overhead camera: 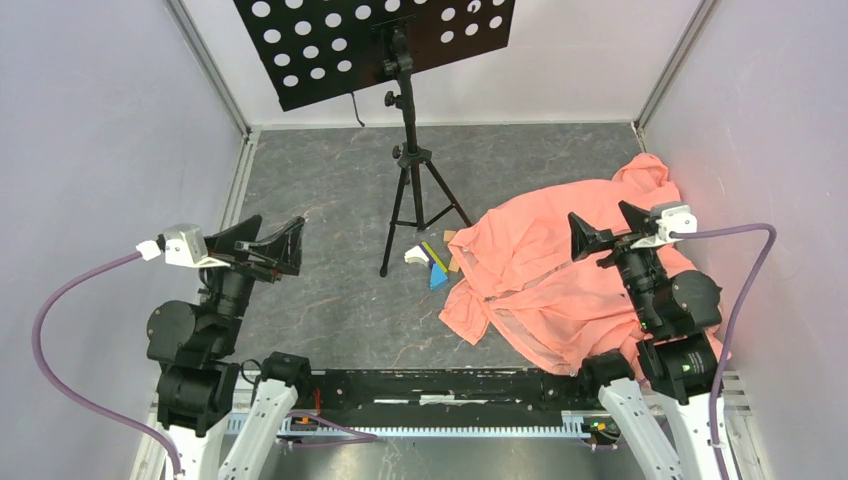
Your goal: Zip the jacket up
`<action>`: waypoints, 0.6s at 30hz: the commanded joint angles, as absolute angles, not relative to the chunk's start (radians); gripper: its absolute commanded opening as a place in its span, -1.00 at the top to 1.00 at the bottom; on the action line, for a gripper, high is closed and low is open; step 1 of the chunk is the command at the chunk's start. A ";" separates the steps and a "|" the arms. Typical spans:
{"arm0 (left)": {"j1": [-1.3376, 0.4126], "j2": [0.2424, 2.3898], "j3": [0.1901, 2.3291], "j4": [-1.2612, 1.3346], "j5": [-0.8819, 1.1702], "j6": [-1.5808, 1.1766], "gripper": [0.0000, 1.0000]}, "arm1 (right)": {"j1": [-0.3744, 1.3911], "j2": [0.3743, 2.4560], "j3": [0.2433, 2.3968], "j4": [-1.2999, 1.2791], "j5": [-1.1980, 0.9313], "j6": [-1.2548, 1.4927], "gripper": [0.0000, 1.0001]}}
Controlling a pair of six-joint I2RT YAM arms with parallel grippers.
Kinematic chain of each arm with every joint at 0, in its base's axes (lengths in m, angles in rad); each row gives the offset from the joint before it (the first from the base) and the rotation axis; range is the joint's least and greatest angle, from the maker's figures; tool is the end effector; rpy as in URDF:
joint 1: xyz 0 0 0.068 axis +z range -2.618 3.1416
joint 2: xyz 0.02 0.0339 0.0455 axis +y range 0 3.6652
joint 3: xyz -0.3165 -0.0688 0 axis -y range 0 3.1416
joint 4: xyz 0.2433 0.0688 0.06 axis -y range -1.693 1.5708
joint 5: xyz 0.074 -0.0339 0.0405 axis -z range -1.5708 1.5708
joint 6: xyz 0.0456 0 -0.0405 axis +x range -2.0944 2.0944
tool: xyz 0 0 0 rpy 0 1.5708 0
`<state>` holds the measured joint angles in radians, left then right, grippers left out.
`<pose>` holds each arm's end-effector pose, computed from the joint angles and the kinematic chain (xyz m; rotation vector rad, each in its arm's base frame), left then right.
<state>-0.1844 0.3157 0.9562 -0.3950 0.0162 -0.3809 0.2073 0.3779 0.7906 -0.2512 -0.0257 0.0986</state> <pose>-0.0057 0.0003 0.4343 -0.1177 1.3364 -0.4899 0.0415 0.0099 0.4021 -0.0982 1.4114 0.2714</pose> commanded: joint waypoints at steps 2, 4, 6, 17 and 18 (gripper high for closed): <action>-0.178 0.366 0.923 -0.348 0.088 -0.402 -0.99 | 0.204 0.441 0.748 -0.207 -0.073 0.098 -0.94; -0.178 0.387 0.915 -0.346 0.120 -0.391 -0.99 | 0.203 0.443 0.690 -0.133 -0.163 0.077 -0.95; -0.178 0.412 0.911 -0.344 0.173 -0.371 -0.99 | 0.204 0.455 0.616 -0.046 -0.240 0.072 -0.94; -0.178 0.469 0.848 -0.366 0.236 -0.266 -0.99 | 0.402 0.901 0.517 0.217 -0.286 0.034 -0.95; -0.178 0.467 0.833 -0.360 0.230 -0.263 -0.99 | 0.423 0.960 0.525 0.226 -0.277 0.020 -0.94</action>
<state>-0.1844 0.4870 0.8856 -0.3893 0.2173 -0.3313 0.3336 0.8253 0.5098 0.0959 -0.3069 0.0834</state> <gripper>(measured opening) 0.993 0.974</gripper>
